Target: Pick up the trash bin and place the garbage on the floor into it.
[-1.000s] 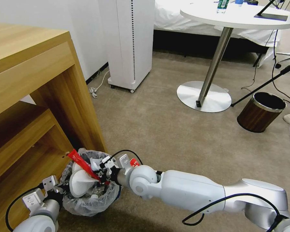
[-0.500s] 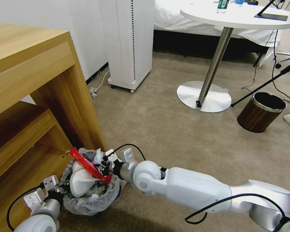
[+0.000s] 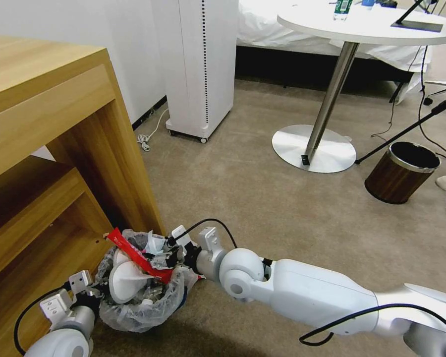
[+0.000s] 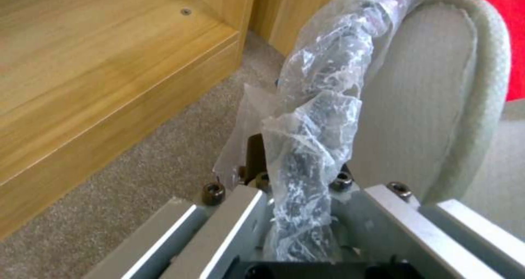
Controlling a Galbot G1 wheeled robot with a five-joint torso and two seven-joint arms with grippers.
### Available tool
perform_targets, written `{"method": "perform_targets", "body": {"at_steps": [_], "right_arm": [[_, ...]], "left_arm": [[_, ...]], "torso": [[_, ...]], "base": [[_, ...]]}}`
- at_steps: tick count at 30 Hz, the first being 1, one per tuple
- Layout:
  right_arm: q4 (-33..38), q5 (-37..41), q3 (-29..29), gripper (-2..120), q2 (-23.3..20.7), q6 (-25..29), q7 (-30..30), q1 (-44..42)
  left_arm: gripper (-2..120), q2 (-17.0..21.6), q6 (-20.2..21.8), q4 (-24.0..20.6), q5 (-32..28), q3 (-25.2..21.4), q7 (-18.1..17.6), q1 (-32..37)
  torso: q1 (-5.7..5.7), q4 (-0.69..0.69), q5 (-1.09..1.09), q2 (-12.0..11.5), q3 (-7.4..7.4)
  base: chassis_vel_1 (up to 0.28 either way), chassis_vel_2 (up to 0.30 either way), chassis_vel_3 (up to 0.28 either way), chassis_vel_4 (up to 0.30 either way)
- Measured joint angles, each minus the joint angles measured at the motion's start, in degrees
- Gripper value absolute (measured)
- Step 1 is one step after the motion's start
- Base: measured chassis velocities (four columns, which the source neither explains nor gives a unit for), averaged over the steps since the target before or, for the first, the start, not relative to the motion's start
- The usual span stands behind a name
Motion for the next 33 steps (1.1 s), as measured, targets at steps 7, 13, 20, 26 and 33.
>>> {"method": "perform_targets", "body": {"at_steps": [7,13,20,26,33], "right_arm": [[3.68,-2.26,5.61,100,-2.91,2.80,-0.89,-2.61],[7.03,-1.58,14.48,100,-6.76,3.65,-0.29,-5.71],[8.18,-0.63,20.28,100,-8.57,3.31,0.43,-7.55],[9.21,-0.61,22.66,100,-9.73,3.18,0.88,-8.85],[6.37,7.93,28.46,100,-8.28,-1.90,9.98,-12.71]], "left_arm": [[1,0.64,0.44,0.03,-0.54,-0.61,-0.26,-0.06],[1,1.29,1.06,0.09,-1.57,-2.12,-1.30,0.41],[1,1.91,2.01,0.26,-2.32,-3.18,-2.36,1.09],[1,2.25,2.53,-0.25,-2.92,-3.75,-2.99,2.01],[1,2.63,2.60,-1.09,-3.17,-4.31,-3.22,3.58]], "torso": [[0.00,-0.01,-0.01,0.00,0.00],[0.00,-0.01,0.00,0.00,0.00],[0.00,0.00,0.00,0.00,0.00],[0.00,-0.01,0.00,0.00,0.00],[0.00,-0.01,0.00,0.00,0.00]], "base": [[0.000,0.000,0.000,0.000],[0.000,0.000,0.000,0.000],[0.000,0.000,0.000,0.000],[0.000,0.000,0.000,0.000],[0.000,0.000,0.000,0.000]]}}
